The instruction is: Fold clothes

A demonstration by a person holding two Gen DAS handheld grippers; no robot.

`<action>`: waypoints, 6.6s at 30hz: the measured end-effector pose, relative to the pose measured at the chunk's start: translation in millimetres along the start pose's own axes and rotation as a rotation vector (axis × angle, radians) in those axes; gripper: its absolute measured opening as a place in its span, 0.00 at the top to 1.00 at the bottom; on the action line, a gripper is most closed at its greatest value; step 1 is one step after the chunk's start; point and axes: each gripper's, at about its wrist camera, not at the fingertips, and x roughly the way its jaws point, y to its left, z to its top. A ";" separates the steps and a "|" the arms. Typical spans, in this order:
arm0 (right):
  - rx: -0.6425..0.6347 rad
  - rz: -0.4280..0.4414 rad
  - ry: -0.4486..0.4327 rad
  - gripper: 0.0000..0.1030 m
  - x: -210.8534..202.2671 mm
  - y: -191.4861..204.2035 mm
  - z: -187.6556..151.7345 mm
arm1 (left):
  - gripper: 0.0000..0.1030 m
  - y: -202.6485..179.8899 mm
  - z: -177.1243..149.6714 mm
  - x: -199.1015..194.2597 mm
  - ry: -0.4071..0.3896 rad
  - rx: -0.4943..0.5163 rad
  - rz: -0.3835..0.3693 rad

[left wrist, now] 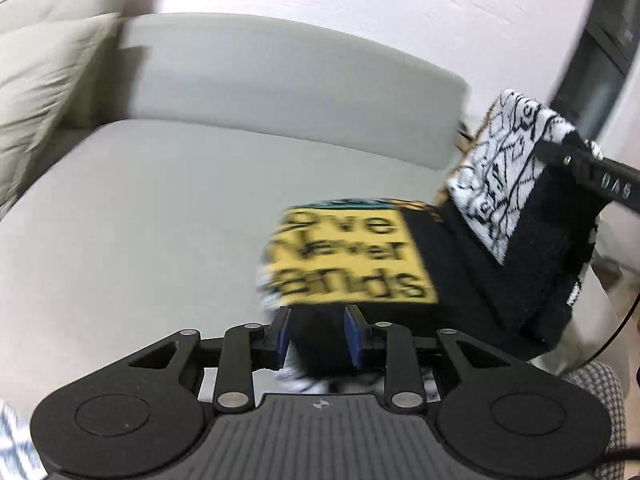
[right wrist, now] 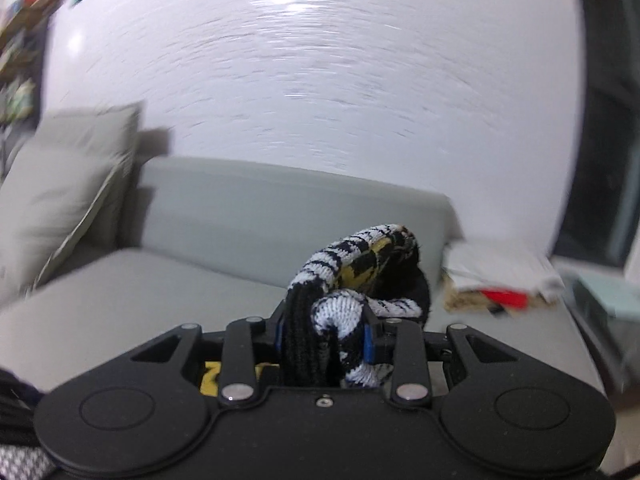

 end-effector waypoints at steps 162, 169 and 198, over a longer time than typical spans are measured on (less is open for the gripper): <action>0.551 0.327 0.442 0.56 60.2 -63.8 -3.7 | 0.69 12.1 58.9 -8.5 -0.061 -0.012 0.031; 0.597 0.299 0.460 0.77 138.8 -43.2 1.8 | 0.86 -11.6 82.4 72.0 0.005 0.086 0.080; 0.585 0.334 0.502 0.24 37.8 -69.3 -20.3 | 0.22 51.5 40.3 -25.2 0.076 -0.236 -0.014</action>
